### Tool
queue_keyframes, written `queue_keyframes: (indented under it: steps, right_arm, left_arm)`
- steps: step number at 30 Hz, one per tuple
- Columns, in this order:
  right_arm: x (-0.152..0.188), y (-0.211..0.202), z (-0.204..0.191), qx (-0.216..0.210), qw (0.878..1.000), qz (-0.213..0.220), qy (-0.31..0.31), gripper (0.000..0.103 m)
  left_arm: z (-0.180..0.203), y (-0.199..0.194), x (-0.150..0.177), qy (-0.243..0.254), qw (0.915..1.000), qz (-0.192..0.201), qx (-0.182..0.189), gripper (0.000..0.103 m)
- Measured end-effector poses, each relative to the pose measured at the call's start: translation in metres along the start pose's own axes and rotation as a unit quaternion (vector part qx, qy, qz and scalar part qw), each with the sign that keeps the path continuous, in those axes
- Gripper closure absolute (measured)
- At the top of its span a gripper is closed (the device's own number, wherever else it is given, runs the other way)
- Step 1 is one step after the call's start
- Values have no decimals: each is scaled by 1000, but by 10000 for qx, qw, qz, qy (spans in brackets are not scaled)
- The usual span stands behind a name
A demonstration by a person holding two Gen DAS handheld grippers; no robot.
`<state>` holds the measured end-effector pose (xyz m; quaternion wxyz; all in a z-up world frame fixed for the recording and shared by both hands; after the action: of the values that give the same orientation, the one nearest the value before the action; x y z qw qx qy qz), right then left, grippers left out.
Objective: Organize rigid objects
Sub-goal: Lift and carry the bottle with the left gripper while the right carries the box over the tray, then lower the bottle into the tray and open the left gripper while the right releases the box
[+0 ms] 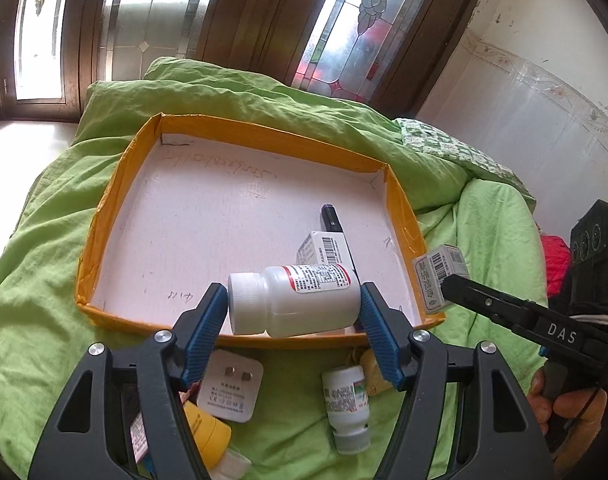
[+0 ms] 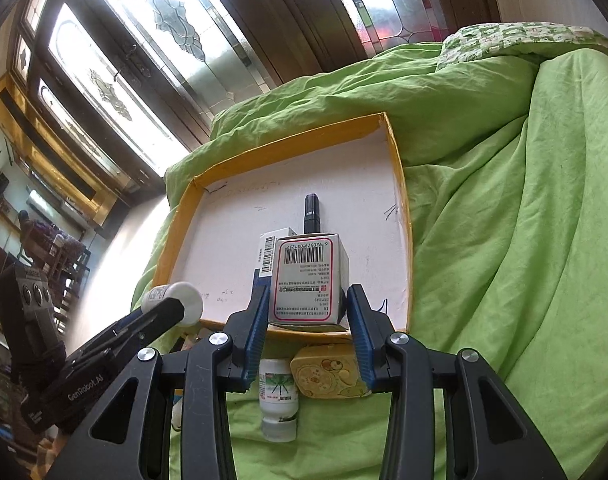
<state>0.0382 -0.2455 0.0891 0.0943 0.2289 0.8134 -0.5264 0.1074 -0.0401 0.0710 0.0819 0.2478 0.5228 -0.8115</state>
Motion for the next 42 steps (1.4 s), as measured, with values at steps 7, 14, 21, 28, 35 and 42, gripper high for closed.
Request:
queue_keyframes:
  steps: [7,14,21,28,35,42]
  right_arm:
    - [-8,12,6,213,9998,28,1,68]
    - [-10,29,8,448,9989,-104,-95,68]
    - [-9,45,12,607,9977,-287,-120,68]
    - [-5,55,18,767,9962,-381,-123,68]
    - [1,45,21,691,9973,-236,-18,60]
    - [11,24,15,571,9984,26,-25,51]
  left_arm:
    - [-9,31,-8,-125,9997,-73,-197,36]
    - [-11,50,-11,-145,9994,-148,-269,36]
    - [-6,60,-6,133,9980,-162,-591,36]
    - [0,64,-3,361,9958,-173,-819,36]
    - [-3,44,1,328,9966,-122,-739,28]
    - [-23,-23,35,107,9976,204,-654,22]
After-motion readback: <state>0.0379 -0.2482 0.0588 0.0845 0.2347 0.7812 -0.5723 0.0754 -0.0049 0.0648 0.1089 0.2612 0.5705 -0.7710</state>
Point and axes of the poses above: each gripper's, at about its wrist camera, not at the fingertips, and y roughly the way its jaws point, z to its right, x to its underside, the point moved 4 cm from there along y, roughly the way its jaws point, and after that the axes turned 11 degrees about -z, right-handed, at the moved point
